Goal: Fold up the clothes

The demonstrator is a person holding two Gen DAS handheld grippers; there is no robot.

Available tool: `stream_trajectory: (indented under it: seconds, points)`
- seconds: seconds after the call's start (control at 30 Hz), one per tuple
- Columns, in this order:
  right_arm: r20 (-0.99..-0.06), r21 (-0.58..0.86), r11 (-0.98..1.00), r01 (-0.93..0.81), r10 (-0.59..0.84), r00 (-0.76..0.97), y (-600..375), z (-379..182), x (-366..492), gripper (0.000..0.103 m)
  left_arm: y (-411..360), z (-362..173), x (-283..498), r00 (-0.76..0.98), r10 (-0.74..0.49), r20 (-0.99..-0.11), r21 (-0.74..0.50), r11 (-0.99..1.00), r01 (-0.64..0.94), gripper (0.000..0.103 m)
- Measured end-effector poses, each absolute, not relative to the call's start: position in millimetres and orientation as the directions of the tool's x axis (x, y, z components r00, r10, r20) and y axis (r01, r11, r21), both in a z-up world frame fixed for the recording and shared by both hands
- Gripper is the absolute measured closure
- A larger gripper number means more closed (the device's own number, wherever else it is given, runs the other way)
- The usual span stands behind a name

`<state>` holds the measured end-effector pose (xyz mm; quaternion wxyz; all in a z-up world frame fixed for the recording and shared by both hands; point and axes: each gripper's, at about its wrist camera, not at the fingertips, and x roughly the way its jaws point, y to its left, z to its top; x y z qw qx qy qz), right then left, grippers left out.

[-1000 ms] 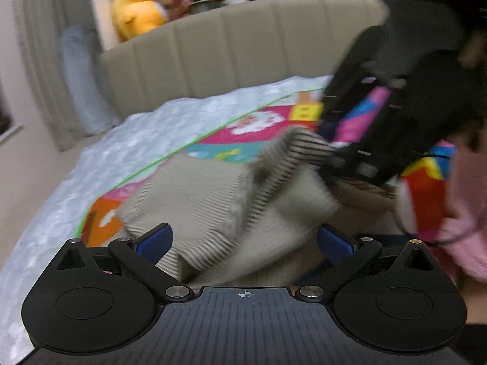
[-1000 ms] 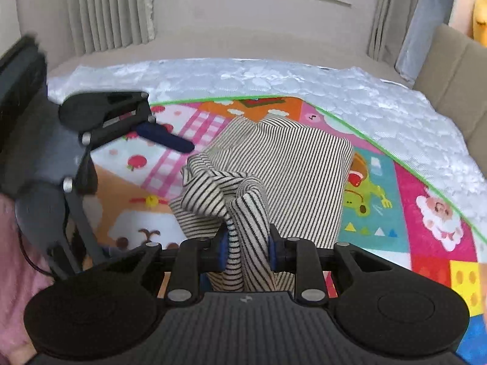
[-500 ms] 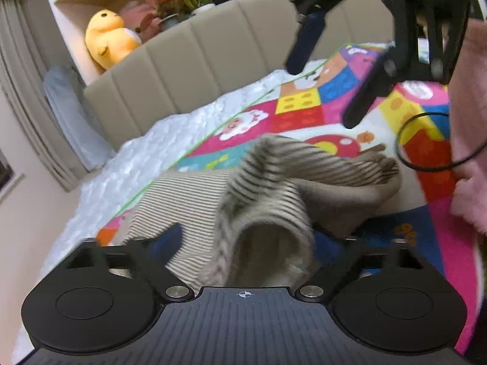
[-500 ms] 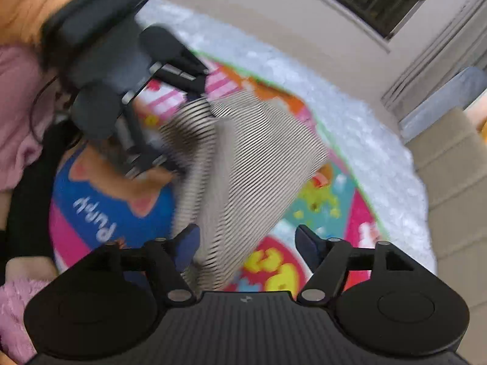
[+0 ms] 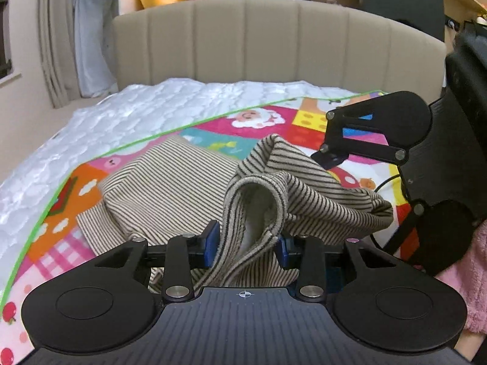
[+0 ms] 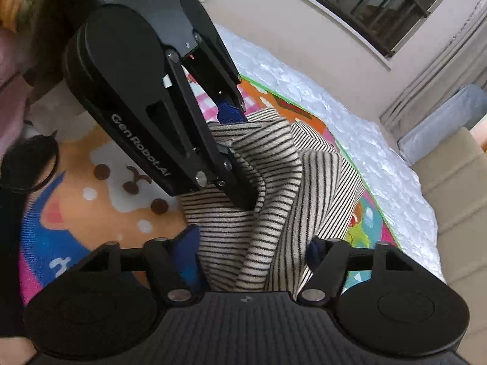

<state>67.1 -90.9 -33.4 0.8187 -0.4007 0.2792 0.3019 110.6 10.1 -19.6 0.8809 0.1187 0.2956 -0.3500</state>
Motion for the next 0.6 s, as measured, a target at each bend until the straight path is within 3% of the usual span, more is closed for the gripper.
stream_trajectory:
  seconds: [0.07,0.17,0.23,0.27,0.3,0.37,0.47,0.6]
  points:
    - [-0.708,-0.487,0.500,-0.716,0.254,0.659,-94,-35,71,0.065,12,-19,110,0.579,-0.545,-0.606,-0.004,0.730,0.683,0.061]
    - [-0.694,-0.508,0.487,-0.710,0.257,0.672,-100,-17,70,0.075,22,-11,110,0.584,-0.563,-0.585,-0.040,0.740,0.672,0.055]
    - [-0.679,-0.554,0.444,-0.705,0.250,0.691,-101,-3,66,0.078,41,1,113,0.605,-0.588,-0.537,-0.113,0.761,0.639,0.038]
    - [-0.673,-0.576,0.416,-0.703,0.246,0.697,-101,3,63,0.079,57,8,117,0.625,-0.602,-0.497,-0.176,0.775,0.607,0.020]
    - [-0.676,-0.594,0.378,-0.710,0.244,0.695,-100,8,57,0.080,73,16,121,0.647,-0.612,-0.455,-0.239,0.783,0.574,0.009]
    - [-0.696,-0.617,0.281,-0.735,0.240,0.676,-94,9,45,0.082,102,20,136,0.694,-0.581,-0.425,-0.356,0.812,0.463,0.011]
    - [-0.754,-0.608,0.117,-0.785,0.224,0.617,-87,4,23,0.084,116,7,156,0.696,-0.521,-0.493,-0.406,0.846,0.346,0.022]
    - [-0.800,-0.579,-0.022,-0.815,0.209,0.562,-91,17,-15,0.084,85,-17,166,0.614,-0.442,-0.654,-0.251,0.893,0.375,0.031]
